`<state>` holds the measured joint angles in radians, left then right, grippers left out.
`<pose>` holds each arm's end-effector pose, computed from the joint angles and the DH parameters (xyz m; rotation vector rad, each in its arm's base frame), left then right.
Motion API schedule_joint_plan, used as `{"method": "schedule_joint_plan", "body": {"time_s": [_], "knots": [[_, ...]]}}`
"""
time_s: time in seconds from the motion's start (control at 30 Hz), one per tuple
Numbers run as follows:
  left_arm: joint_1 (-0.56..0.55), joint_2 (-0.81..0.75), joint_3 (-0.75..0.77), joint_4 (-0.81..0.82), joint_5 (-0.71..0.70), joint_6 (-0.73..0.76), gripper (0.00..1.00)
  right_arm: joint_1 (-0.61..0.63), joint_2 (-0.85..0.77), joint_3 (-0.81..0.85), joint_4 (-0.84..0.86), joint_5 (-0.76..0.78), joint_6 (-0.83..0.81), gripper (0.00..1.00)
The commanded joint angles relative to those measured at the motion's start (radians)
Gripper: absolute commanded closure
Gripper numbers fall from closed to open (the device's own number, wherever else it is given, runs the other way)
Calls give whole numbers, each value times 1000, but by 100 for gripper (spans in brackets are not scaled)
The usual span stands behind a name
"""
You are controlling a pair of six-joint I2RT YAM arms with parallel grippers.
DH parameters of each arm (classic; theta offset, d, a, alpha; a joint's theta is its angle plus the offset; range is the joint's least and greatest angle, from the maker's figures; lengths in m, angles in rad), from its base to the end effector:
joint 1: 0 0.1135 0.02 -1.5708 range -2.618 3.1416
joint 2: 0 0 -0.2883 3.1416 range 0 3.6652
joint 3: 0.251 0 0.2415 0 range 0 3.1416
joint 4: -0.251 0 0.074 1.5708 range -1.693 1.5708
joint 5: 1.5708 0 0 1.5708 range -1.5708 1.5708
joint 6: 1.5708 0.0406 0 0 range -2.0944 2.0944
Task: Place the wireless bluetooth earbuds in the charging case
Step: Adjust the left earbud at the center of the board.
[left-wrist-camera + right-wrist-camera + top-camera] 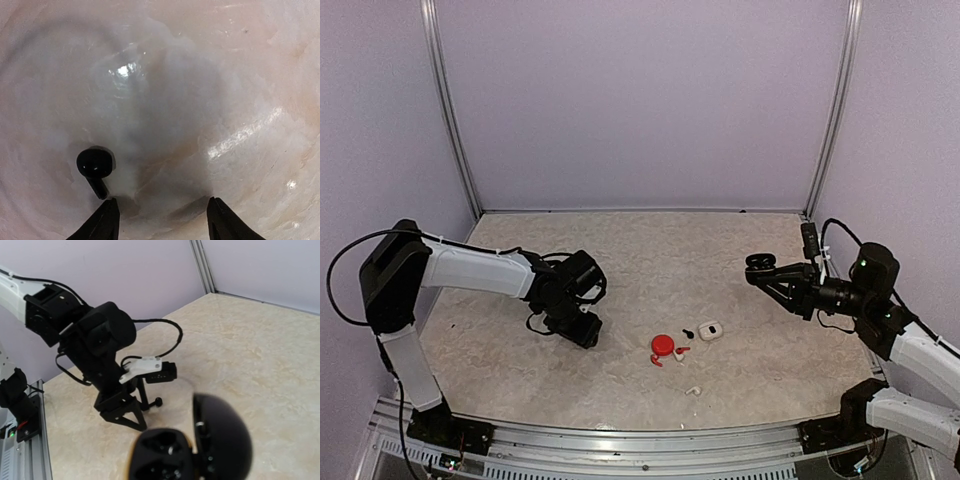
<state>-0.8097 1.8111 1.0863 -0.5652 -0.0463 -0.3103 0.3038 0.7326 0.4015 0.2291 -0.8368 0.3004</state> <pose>0.2326 -0.2415 0.1733 0.7014 2.7882 -0.1594 0.1313 0.0728 0.2767 -0.6627 1.6427 1.1394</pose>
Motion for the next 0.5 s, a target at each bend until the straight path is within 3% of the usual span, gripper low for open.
{"method": "schedule_joint_plan", "body": {"time_s": [0.0, 0.27, 0.47], "knots": [[17, -53, 3, -65, -4, 14, 39, -13, 11, 4, 21, -5, -4, 100], [91, -34, 178, -190, -70, 85, 41, -13, 24, 18, 13, -12, -9, 100], [114, 45, 257, -234, -70, 101, 49, -12, 22, 25, -1, -23, -6, 100]]}}
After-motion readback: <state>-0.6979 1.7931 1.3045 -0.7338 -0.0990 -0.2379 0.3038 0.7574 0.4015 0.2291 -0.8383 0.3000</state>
